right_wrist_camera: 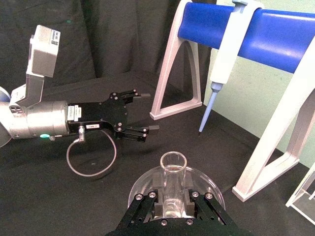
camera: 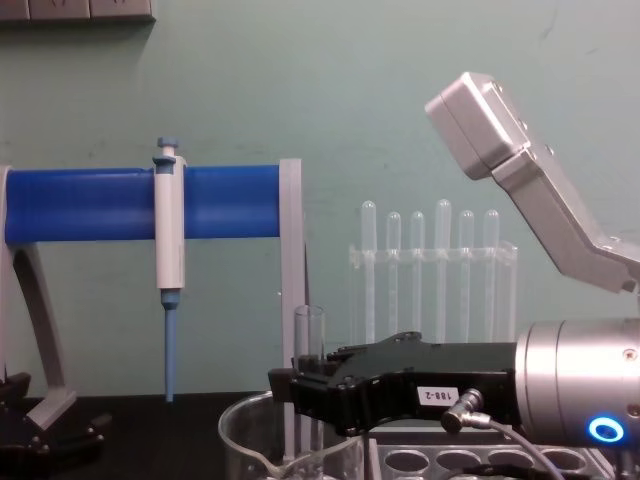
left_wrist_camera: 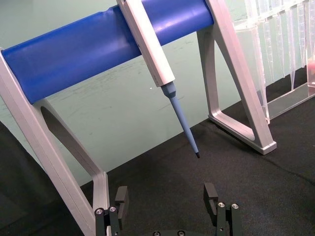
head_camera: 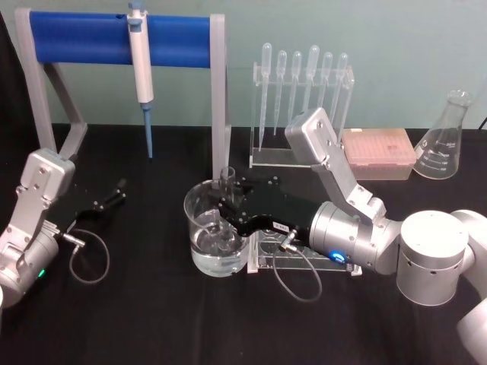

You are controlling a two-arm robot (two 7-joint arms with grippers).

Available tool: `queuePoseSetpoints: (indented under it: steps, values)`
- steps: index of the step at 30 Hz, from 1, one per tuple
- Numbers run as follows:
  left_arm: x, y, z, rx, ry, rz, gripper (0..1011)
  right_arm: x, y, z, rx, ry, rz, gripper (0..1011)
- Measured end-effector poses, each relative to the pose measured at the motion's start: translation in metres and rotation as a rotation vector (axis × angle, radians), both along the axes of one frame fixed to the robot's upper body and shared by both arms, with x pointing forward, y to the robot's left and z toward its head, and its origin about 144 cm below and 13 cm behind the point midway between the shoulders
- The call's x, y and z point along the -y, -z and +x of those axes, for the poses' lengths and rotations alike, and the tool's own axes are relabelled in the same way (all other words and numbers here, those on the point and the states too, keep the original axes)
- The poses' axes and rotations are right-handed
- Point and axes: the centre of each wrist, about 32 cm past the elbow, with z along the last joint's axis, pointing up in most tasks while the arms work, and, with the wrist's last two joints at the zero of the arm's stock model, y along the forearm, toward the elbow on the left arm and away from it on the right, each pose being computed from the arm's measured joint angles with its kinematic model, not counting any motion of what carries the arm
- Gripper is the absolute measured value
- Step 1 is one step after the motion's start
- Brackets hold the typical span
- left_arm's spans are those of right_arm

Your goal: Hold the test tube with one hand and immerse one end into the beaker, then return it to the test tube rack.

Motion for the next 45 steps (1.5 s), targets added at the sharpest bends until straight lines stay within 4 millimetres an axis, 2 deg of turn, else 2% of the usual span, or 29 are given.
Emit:
queuePoseSetpoints:
  steps: [45]
  values:
    - [0.0000, 0.0000, 0.0000, 0.000, 0.000, 0.000, 1000, 0.0000, 0.0000, 0.0000, 0.000, 0.000, 0.000, 225]
